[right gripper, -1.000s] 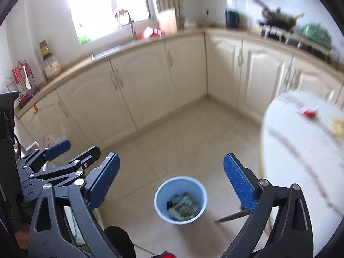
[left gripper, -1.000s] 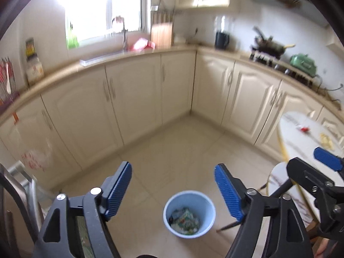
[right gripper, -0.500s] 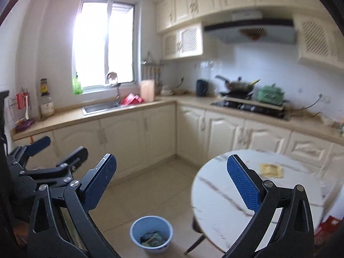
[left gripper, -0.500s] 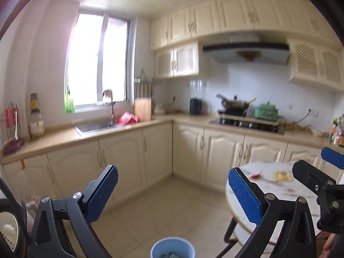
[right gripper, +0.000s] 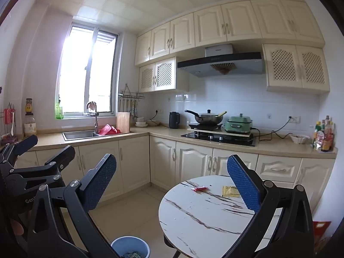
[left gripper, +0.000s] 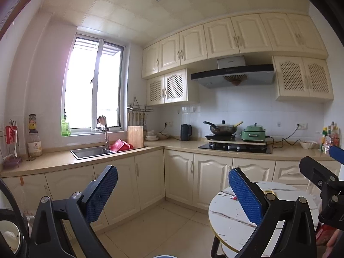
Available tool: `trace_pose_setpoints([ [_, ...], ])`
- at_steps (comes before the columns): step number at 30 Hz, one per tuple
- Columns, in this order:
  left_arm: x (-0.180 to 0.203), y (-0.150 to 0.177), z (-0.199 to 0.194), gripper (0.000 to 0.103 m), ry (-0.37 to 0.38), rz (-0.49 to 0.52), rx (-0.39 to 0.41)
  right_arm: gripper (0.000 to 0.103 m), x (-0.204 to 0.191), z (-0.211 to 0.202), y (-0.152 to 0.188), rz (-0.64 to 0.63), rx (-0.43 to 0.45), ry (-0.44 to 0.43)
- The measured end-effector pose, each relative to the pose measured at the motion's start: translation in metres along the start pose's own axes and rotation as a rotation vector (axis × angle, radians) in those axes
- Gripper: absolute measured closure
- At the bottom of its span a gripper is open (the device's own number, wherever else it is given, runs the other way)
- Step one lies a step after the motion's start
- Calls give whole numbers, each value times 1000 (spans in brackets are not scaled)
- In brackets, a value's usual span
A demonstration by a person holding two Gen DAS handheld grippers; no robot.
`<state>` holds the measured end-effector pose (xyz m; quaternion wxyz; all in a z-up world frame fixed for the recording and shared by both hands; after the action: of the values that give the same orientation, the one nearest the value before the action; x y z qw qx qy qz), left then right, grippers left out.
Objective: Collect trash
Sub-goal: 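Move both tools back up toward the table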
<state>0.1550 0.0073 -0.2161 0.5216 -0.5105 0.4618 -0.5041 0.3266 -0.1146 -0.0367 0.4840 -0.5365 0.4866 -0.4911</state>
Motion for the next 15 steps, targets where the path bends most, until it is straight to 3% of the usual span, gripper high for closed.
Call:
trace_pose_setpoints([
  [9,8,-2,11,1,13,4,-14,0,19,1,7,21,-8,32],
  [15,28,-7,65,1,32,24,-60,0,44,15,24,42,-35,74],
])
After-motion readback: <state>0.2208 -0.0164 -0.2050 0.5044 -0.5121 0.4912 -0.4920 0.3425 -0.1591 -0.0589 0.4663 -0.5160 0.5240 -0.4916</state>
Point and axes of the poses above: each gripper's, at about its wrist camera, not at the fingertips, and z roughly the way its jaws point, x to its right, y to its underside, the point moved 4 cm from there along z, roughly the way its jaws point, and after that the axes turned 7 degrees about x, right-handed, at the moved point
